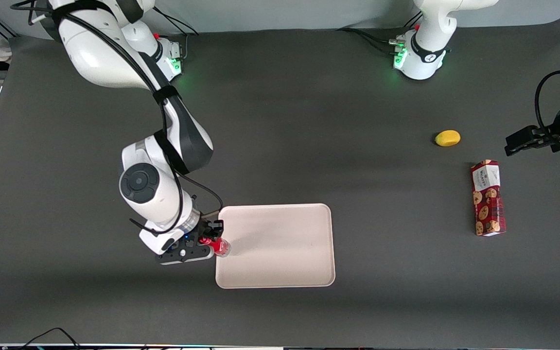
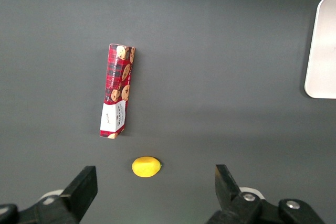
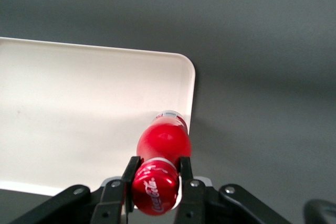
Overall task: Place coke bottle on tray
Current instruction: 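Lower the bottle onto the tray and open the right gripper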
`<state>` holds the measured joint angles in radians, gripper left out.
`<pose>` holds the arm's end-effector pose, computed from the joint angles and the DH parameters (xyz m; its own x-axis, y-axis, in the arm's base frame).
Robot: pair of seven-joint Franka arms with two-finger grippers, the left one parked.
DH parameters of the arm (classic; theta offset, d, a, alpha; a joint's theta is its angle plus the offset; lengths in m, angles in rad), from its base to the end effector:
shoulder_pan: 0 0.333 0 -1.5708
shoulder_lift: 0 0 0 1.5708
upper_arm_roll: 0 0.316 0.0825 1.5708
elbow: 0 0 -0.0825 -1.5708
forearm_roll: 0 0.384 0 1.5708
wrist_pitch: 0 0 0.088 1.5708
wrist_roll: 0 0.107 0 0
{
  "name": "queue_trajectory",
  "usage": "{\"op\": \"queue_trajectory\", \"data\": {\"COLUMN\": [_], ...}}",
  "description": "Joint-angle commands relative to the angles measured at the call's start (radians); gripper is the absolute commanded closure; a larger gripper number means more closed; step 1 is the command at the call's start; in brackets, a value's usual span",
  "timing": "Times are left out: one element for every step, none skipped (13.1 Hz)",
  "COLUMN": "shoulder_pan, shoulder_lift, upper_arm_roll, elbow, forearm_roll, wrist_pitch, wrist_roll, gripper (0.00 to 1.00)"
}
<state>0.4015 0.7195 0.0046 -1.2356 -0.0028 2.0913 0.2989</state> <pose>0.6976 0.2988 0.3548 0.9862 0.1034 0.1296 0.1094 -0.9932 -0.0404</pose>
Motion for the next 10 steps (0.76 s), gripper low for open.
{"op": "queue_trajectory", "data": {"shoulder_pan": [0.013, 0.013, 0.013, 0.013, 0.013, 0.013, 0.013, 0.013, 0.013, 0.011], "shoulder_lift": [0.024, 0.035, 0.041, 0.047, 0.052, 0.057, 0.061, 0.063, 0.063, 0.064], "upper_arm_roll": [-0.006, -0.003, -0.003, -0.003, -0.003, -0.003, -0.003, -0.003, -0.003, -0.003], "elbow": [0.007, -0.001, -0.005, -0.007, -0.007, -0.008, -0.008, -0.007, -0.005, -0.005], "forearm_roll": [-0.02, -0.02, -0.02, -0.02, -0.02, -0.02, -0.02, -0.019, -0.016, -0.02], "wrist_pitch": [0.045, 0.071, 0.085, 0.09, 0.091, 0.092, 0.092, 0.09, 0.09, 0.09], "wrist_roll": [0.032, 0.034, 0.034, 0.034, 0.034, 0.034, 0.034, 0.034, 0.034, 0.034], "gripper": [1.0, 1.0, 1.0, 1.0, 1.0, 1.0, 1.0, 1.0, 1.0, 0.78]}}
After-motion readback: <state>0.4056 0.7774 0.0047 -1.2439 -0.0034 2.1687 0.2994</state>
